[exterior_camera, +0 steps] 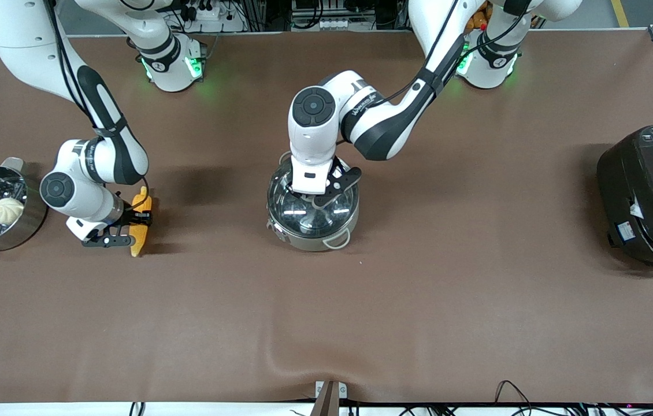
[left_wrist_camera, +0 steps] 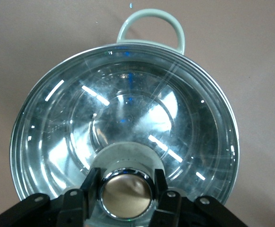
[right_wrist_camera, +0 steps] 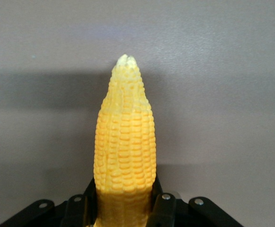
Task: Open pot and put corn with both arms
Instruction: 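Lift the lid off with the left gripper while the right gripper carries the corn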
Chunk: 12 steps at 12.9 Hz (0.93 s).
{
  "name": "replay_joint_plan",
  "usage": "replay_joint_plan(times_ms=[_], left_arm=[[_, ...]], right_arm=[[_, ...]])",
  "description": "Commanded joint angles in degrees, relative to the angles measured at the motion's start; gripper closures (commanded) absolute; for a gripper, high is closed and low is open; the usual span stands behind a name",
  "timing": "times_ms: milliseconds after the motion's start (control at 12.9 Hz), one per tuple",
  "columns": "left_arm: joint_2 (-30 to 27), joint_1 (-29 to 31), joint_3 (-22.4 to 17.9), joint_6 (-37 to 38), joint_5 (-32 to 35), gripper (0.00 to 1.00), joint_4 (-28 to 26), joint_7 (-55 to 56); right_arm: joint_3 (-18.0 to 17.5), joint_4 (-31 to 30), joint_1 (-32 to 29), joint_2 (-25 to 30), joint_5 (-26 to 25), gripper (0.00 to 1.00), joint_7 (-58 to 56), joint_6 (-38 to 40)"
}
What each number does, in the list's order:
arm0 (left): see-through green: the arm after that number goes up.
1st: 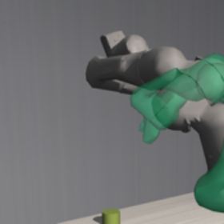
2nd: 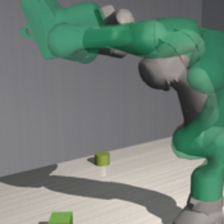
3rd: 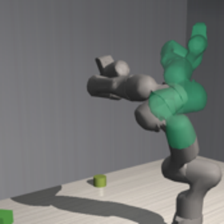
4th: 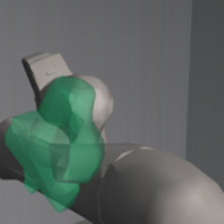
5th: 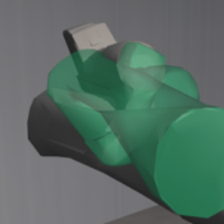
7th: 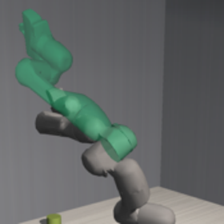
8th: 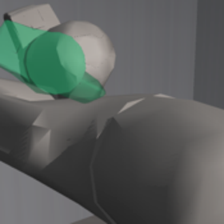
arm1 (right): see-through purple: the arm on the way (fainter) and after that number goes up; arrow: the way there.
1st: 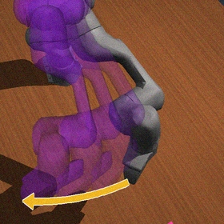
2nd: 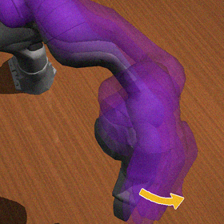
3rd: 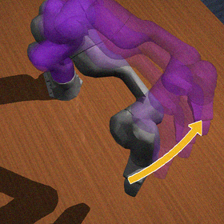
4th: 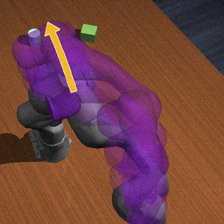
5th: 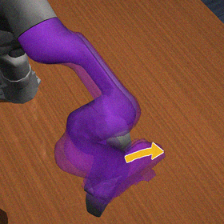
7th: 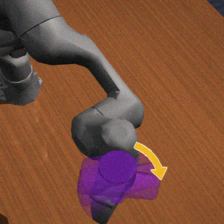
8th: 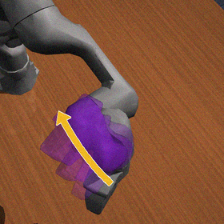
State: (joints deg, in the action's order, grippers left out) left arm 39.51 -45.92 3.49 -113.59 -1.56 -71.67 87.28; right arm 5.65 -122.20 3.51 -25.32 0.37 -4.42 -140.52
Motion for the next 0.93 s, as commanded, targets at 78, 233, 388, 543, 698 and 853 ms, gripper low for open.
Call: replay_joint_plan(times_ms=[78,233,388,543,698,853], left_arm=[[-10.0,0.8,-1.1,7.7,0.6,1.00,0.0,0.1],[-15.3,4.3,-1.2,12.5,1.6,1.00,-0.1,-2.8],[-20.5,10.5,-0.8,18.7,-0.4,1.00,-1.2,-13.5],[-23.3,15.7,-0.7,25.7,-3.0,1.00,-1.6,-24.0],[-26.9,22.1,-0.7,30.6,-3.1,1.00,-6.4,-39.0],[-31.2,27.6,-0.7,28.4,-2.4,1.00,-16.3,-48.1]], right_arm=[[-1.1,8.6,-0.8,2.7,2.9,1.00,-0.6,13.9],[-1.1,17.3,-0.3,3.3,4.8,1.00,-0.2,25.4],[-2.7,23.9,0.0,4.2,4.9,1.00,2.0,33.3],[-6.2,30.8,0.5,4.2,4.9,1.00,10.6,40.4],[-11.6,34.5,1.0,4.3,4.9,1.00,21.3,43.0],[-14.9,37.0,4.6,4.2,4.8,1.00,34.1,44.1]])
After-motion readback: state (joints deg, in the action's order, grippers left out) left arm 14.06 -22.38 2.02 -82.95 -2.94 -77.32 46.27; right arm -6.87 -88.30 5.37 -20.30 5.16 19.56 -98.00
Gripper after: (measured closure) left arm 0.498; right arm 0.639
